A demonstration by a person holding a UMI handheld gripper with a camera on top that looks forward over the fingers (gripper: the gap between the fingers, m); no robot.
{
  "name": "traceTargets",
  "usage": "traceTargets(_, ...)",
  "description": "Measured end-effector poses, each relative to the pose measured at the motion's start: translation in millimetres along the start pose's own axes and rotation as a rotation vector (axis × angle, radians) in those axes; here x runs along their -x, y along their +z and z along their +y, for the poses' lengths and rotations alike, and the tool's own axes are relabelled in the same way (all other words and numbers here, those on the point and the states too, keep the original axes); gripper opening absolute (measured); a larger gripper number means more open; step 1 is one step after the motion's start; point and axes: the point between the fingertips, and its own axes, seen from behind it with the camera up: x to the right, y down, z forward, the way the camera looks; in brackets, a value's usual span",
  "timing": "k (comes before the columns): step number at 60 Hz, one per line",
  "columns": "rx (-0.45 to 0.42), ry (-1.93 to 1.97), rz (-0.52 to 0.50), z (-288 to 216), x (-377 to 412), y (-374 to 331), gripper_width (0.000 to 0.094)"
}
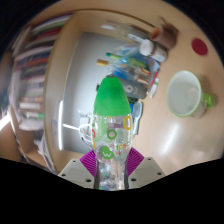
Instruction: Pour water
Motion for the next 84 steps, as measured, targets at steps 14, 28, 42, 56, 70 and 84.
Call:
traceTargets(14, -0.039, 0.72, -0.171, -53, 0, -15, 0.0334)
traceTargets(28, -0.098, 1.047, -0.271, -79, 1, -20, 0.0333)
traceTargets(42, -0.067, 1.062, -0.258, -64, 2, -12, 0.0334)
traceTargets(56, 0.06, 0.391, -0.22, -46, 47, -25, 0.0331)
traceTargets(70, -0.254, -0.763, -0.156, -191, 158, -84, 0.0337)
traceTargets(84, -0.576, -1.188, 0.328, -361, 47, -128, 0.0345)
